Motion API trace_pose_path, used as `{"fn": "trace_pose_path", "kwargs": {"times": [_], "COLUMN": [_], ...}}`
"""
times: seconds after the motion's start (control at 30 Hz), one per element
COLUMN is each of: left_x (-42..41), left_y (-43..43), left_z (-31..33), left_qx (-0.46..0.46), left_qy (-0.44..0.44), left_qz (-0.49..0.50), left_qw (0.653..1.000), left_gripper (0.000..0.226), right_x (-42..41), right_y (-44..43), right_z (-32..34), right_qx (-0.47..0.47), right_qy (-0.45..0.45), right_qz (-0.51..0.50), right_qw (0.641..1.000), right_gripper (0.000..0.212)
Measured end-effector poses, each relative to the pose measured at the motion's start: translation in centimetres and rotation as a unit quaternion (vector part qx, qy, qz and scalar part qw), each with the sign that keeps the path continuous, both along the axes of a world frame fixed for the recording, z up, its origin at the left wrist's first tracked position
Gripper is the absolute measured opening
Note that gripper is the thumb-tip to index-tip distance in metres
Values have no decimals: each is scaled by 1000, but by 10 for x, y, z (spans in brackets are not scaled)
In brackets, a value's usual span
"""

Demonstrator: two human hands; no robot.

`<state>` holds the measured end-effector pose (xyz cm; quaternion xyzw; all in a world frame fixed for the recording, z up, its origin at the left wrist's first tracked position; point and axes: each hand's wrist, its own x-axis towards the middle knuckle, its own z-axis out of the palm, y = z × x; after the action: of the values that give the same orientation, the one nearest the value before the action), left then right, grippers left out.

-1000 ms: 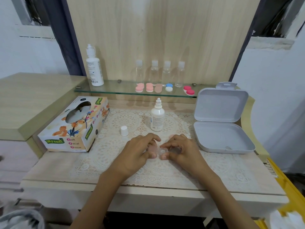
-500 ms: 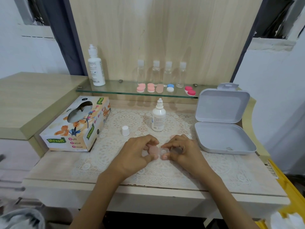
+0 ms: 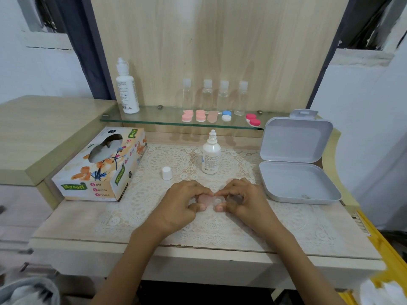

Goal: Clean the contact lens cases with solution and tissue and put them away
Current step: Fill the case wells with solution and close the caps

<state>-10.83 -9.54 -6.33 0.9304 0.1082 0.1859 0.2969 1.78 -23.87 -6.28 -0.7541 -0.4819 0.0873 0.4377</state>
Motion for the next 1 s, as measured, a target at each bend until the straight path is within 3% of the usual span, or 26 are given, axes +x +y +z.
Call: {"fn": "trace_pose_path", "kwargs": {"times": [0.27, 0.4, 0.63, 1.0], "left_x": [-4, -2, 3, -4], "left_y": [-3, -6, -5, -6], "left_z": [5, 1, 3, -3], "left_qx": [-11, -11, 7, -97], "left_qy": [-11, -30, -24, -67], "left_qz": [42, 69, 22, 42], "left_qw": [999, 997, 999, 992], "left_gripper": [42, 29, 26, 30], "right_x": [-1, 0, -3, 8], "right_y": [-1, 0, -1, -5], "right_z": [-1, 0, 1, 10], "right_qx": [0, -3, 0, -43], "right_qy": [-8, -5, 2, 37], "right_qz": [-3, -7, -5, 13], "right_qw": [1000, 1000, 1000, 998], "right_gripper": [27, 26, 25, 39]}}
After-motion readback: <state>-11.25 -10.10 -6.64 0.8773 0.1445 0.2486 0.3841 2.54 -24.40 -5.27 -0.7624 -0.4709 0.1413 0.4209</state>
